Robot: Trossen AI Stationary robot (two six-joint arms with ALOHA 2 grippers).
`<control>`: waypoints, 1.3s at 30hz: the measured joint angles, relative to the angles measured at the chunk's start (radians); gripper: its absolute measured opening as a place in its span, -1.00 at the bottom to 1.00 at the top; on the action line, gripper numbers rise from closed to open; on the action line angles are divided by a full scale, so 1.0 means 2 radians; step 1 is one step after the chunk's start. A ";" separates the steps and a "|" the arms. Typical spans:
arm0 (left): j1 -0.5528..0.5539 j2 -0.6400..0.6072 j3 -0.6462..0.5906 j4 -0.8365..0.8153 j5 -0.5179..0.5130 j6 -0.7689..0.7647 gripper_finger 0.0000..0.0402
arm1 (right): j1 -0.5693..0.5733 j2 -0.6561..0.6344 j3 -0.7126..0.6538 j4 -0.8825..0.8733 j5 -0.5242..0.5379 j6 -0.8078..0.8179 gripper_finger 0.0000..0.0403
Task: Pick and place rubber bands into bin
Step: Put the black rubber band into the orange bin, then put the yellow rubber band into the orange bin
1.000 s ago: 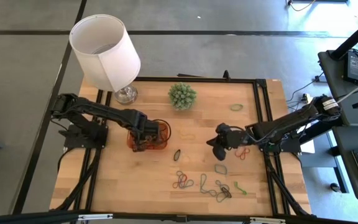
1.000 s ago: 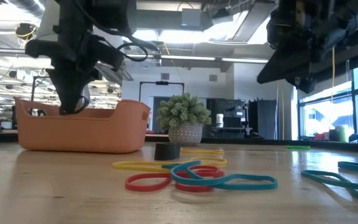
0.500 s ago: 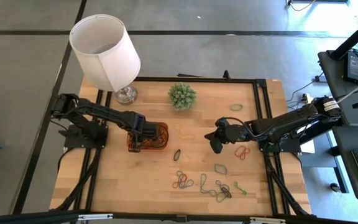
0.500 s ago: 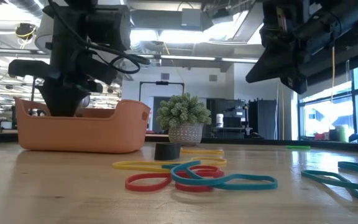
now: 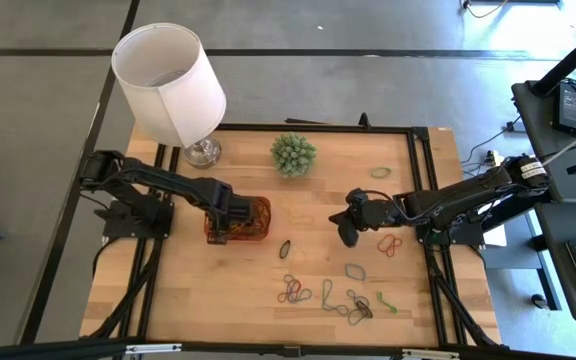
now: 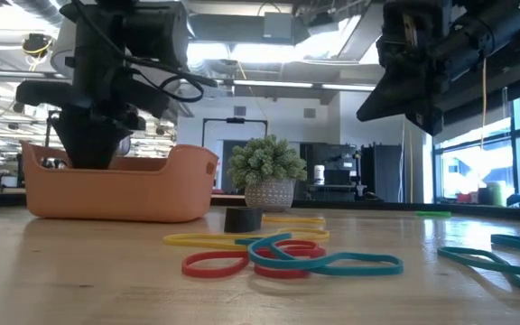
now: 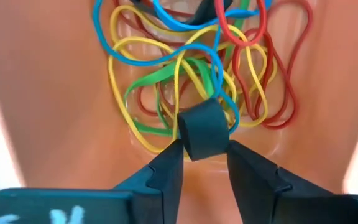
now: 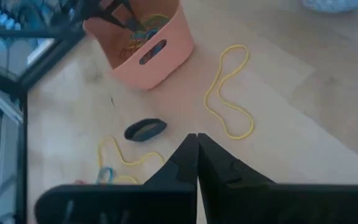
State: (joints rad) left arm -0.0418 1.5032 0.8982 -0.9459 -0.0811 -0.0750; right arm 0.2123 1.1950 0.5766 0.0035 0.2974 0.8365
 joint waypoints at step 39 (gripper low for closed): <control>-0.048 -0.159 0.052 0.121 -0.066 -0.062 -0.99 | -0.006 0.112 0.068 0.041 0.056 -0.266 -0.01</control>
State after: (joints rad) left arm -0.1377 1.1854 1.0021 -0.7047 -0.2122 -0.1984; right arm 0.2004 1.4180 0.7120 0.0864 0.4091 0.3043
